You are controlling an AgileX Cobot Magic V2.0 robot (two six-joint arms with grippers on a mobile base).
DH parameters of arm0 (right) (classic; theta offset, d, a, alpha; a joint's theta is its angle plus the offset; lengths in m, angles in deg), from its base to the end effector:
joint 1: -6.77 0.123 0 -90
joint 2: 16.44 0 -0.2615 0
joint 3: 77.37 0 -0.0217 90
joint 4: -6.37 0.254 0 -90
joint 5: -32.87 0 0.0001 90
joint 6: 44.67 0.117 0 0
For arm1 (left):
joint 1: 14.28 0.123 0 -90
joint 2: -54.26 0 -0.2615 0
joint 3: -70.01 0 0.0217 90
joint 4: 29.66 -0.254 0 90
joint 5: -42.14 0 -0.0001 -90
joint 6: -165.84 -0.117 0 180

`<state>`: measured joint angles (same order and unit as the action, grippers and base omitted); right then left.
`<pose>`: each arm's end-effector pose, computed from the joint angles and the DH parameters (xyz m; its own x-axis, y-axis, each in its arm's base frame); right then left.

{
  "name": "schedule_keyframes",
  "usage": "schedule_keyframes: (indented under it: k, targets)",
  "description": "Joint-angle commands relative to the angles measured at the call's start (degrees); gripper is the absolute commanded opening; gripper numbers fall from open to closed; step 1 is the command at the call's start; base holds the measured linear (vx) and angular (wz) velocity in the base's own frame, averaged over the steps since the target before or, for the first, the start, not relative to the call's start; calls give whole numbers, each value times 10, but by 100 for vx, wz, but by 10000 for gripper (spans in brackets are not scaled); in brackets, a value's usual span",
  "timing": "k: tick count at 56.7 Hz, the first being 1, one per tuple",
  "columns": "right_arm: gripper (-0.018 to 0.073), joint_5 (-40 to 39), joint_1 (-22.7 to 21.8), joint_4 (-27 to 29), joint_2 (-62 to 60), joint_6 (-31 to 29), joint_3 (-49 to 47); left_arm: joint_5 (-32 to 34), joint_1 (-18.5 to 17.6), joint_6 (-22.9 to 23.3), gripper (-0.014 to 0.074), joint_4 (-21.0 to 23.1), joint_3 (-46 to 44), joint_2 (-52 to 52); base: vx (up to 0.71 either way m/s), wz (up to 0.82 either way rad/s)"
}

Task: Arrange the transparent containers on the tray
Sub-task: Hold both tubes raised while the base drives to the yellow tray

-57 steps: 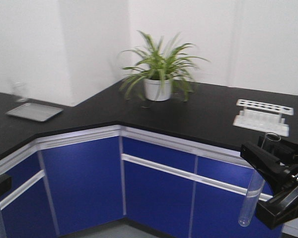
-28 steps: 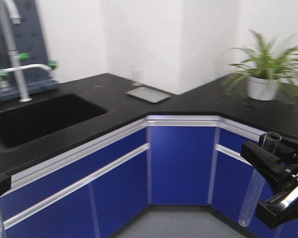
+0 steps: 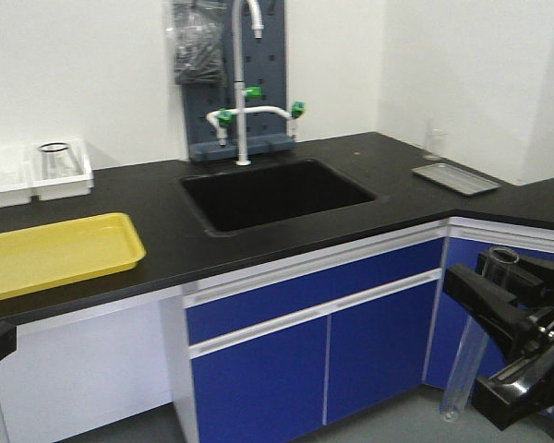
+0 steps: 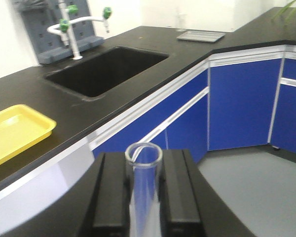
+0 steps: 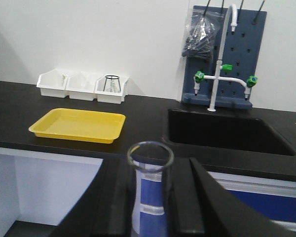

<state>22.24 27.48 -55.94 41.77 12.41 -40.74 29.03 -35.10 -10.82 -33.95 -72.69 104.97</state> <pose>0.2108 0.1001 0.3457 0.0445 -0.0718 -0.9964 -0.4997 0.8621 -0.0844 0.1898 -0.0700 0.3333 -0.1747 0.0821 -0.9812 0.3424 0.9394 0.0176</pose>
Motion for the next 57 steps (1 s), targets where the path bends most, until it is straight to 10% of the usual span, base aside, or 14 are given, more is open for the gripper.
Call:
schedule_keyframes:
  k: [1,57]
  targets:
    - [-13,-22,-1,2,-4,-1,-18,48,-3,0,-1,4,-16,-3,-11,41]
    - [-11,-20,-1,2,-4,-1,-18,48,-3,0,-1,4,-16,-3,3,10]
